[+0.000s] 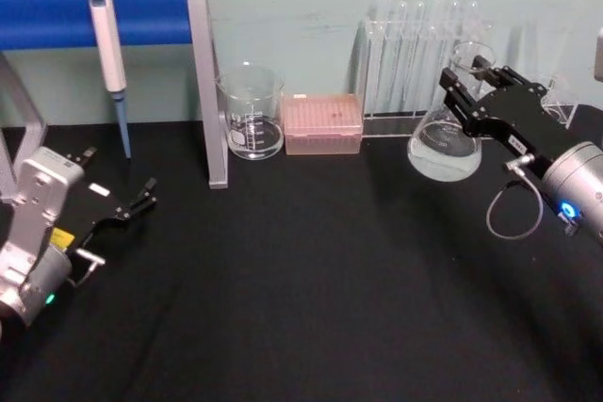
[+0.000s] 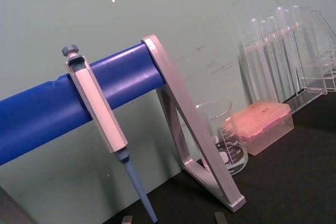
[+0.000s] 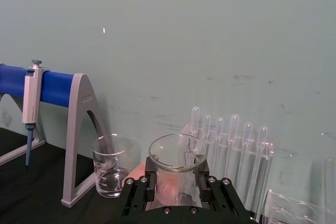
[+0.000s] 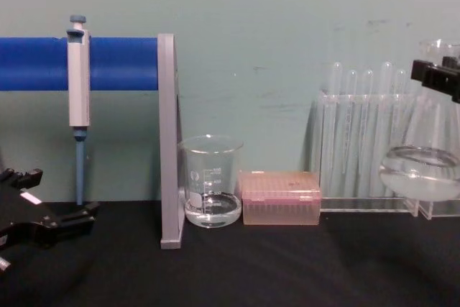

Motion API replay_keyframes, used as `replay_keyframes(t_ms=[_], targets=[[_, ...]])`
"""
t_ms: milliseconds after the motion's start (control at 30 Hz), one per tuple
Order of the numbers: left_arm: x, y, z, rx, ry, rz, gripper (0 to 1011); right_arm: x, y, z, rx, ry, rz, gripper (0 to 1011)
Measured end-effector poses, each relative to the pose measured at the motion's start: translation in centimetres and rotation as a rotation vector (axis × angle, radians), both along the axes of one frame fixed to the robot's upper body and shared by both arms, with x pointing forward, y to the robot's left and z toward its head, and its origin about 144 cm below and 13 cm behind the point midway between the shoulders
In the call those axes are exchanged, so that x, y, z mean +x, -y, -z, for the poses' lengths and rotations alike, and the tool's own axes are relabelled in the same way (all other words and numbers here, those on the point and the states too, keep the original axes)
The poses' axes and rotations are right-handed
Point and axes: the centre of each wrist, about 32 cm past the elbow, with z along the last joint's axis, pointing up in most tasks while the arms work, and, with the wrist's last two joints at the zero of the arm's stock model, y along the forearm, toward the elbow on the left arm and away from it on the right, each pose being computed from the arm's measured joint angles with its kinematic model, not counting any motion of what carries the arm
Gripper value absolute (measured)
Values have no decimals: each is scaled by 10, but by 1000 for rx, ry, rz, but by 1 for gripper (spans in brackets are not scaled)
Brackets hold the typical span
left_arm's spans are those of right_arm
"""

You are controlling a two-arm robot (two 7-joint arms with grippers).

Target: Grasp the erlenmeyer flask with one hand, shake it three times, then place it back.

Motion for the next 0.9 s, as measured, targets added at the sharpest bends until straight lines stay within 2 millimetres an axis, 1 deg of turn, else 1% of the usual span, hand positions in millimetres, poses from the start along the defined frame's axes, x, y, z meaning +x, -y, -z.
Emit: replay_keyframes(t_ms=[233,533,667,767,800,900], targets=[[0,0,0,0,0,0,1001,3,-1,2,0,-6,-4,466],[0,0,0,0,0,0,1001,11,-7,4,-12,-18,-103,466],[0,0,0,0,0,0,1001,14,-13,4,-22,-23,-184,466],[0,0,0,0,0,0,1001,20,-20,2,-37,-28,-295,466],[0,0,0,0,0,0,1001,20,-20,2,-37,-28,-295,466],[0,0,0,0,0,0,1001,25,-28,2,-49,-36,-422,466]])
